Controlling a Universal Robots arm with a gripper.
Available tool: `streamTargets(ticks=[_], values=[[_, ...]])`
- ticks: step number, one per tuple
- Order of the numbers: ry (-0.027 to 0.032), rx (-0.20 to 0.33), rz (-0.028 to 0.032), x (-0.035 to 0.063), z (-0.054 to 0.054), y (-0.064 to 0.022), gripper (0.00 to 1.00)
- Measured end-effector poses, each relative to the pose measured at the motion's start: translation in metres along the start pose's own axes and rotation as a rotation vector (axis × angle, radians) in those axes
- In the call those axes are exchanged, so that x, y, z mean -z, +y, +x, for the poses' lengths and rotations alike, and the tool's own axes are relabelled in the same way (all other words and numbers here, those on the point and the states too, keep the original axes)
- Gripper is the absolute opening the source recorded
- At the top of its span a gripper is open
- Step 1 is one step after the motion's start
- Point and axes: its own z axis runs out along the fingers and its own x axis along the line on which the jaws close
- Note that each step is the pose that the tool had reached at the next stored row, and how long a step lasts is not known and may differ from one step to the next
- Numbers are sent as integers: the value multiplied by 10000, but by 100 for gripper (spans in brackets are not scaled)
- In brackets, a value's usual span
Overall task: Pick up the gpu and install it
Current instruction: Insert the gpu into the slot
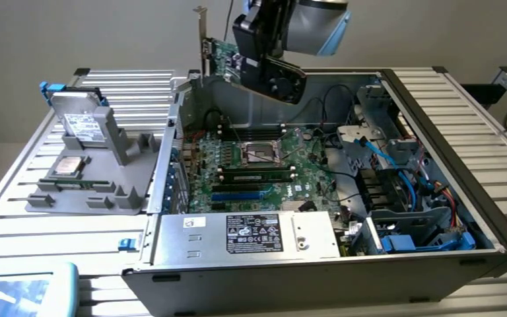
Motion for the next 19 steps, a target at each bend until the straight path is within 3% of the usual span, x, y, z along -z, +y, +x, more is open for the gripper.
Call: streamTargets(ticks=[6,13,19], values=[[119,1078,36,-12,0,-2,27],[240,2355,118,-23,0,-3,27],[303,3437,273,-41,0,-5,27]])
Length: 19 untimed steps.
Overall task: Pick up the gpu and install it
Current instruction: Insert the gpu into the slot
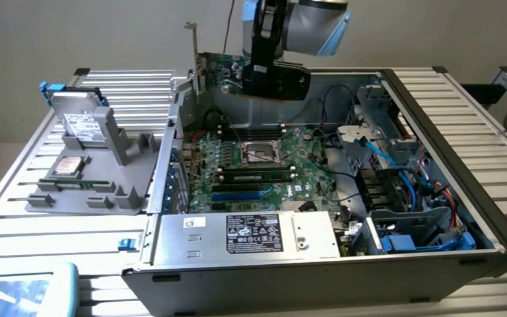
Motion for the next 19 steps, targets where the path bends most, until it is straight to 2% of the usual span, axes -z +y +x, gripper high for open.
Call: streamTargets(ticks=[5,7,14,19], values=[[57,911,172,-14,0,-2,27],[76,1184,215,-16,0,-2,27],[84,1208,218,-19,0,-2,27],[173,1306,228,-43,-2,-1,27]])
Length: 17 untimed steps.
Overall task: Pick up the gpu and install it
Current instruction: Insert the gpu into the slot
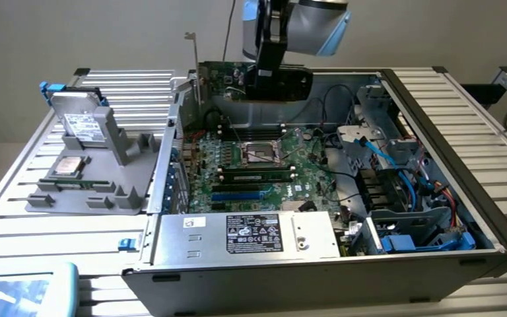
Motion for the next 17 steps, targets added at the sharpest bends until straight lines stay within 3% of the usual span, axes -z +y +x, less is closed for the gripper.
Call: streamTargets(ticks=[4,11,17], values=[[157,199,9,-32,-8,-1,27],[347,263,47,-109,-19,-3,27],[355,271,61,-216,-28,16,27]])
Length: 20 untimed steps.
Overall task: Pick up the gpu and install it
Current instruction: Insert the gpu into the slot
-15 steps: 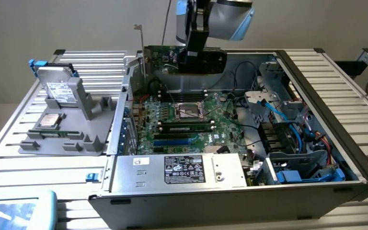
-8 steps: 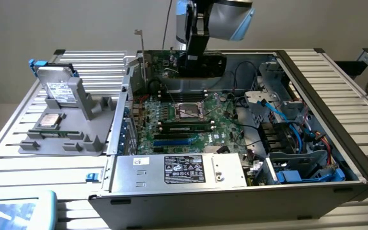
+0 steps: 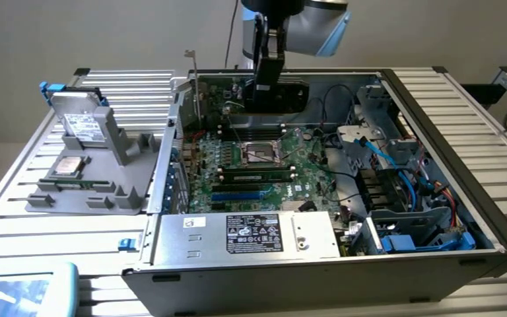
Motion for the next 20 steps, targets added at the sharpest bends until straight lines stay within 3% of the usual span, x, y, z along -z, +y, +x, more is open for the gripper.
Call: streamTargets(ticks=[5,11,20], values=[[-3,0,4,-92,-20,13,27],[-4,-1,72,-216,-25,18,27],[-4,-3,103,-380,-30,26,27]])
